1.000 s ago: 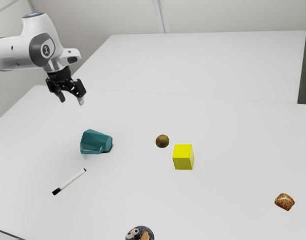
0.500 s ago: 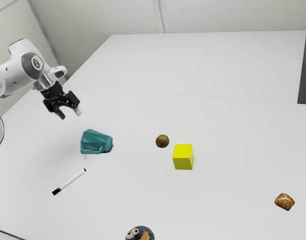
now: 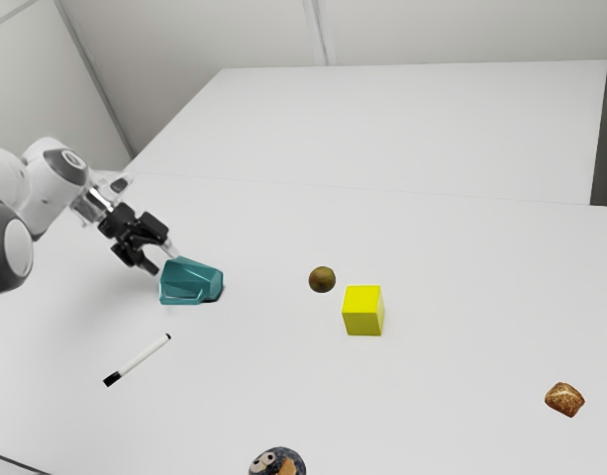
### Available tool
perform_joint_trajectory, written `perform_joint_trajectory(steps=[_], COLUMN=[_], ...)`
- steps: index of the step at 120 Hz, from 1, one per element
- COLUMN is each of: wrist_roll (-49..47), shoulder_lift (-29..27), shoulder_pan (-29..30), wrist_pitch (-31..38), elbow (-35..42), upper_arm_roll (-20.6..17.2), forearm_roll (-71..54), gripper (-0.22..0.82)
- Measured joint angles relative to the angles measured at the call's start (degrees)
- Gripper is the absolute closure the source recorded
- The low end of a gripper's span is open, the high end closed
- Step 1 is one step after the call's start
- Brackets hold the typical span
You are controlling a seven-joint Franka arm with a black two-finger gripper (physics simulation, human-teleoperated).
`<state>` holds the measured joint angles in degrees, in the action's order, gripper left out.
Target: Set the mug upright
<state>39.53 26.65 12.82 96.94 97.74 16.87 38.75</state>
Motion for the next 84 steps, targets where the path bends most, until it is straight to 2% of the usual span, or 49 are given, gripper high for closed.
perform_joint_trajectory(steps=[31,46,59,84], wrist_roll=[3.31,4.22,4.76,5.55], shoulder_lift=[1.67,1.75,1.70,1.68], shoulder_pan=[0.45,0.39,0.37,0.37], wrist_pitch=[-2.21,-2.60,-2.80,-3.03], elbow=[1.87,2.15,2.39,2.88], upper_arm_roll=[0.00,0.00,0.00,-0.03], forearm_roll=[6.52,8.35,9.41,10.61], gripper=[0.01,0.07,0.20,0.55])
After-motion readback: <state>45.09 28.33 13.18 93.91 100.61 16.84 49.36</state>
